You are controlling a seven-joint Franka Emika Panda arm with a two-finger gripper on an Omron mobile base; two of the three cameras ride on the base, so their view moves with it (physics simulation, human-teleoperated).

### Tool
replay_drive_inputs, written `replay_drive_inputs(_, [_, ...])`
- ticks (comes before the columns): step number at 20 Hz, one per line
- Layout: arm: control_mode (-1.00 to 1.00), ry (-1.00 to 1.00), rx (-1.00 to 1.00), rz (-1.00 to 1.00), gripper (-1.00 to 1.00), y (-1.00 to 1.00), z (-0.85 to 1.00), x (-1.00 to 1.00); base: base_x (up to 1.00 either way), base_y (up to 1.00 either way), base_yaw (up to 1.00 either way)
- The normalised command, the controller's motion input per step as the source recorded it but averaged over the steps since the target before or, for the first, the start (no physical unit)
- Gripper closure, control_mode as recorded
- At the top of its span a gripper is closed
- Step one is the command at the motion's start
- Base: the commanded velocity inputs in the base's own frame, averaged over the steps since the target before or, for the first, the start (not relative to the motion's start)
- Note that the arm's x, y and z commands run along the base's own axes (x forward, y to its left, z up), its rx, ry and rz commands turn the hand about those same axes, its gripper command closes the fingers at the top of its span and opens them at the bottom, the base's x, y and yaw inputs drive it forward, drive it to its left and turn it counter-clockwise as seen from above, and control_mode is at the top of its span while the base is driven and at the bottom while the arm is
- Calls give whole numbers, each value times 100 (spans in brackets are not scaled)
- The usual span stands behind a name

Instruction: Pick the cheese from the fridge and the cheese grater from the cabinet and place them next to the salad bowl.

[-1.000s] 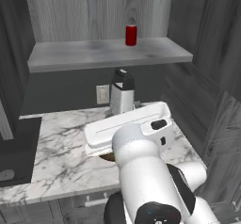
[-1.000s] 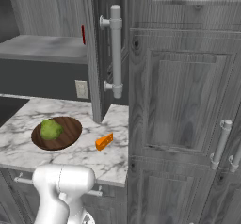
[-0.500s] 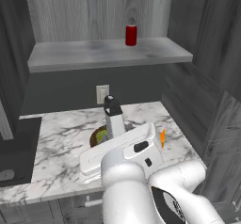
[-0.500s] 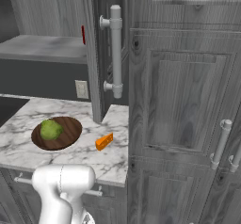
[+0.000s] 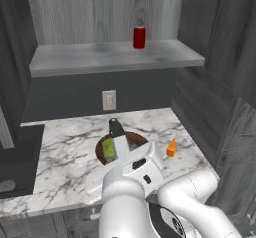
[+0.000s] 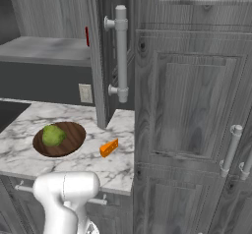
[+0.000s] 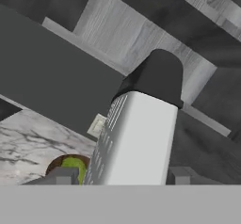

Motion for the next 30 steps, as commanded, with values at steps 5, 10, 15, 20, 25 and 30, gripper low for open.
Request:
replay_drive_inputs(5, [-100,0,-6,3,100,-6,-66,50,0,0,0])
replay_drive_inputs(10, [-100,0,-7,3,100,0,-60,59,0,0,0])
replay_drive_inputs(15, [-100,0,-6,1,100,0,-54,70,0,0,0])
replay_drive_inputs(20, [-100,0,-7,0,100,0,-58,53,0,0,0])
replay_drive_inputs(25, [-100,-10,0,6,100,32,-26,5,0,0,0])
replay_drive_inputs(30, [-100,-15,0,19,100,37,-8,1,0,0,0])
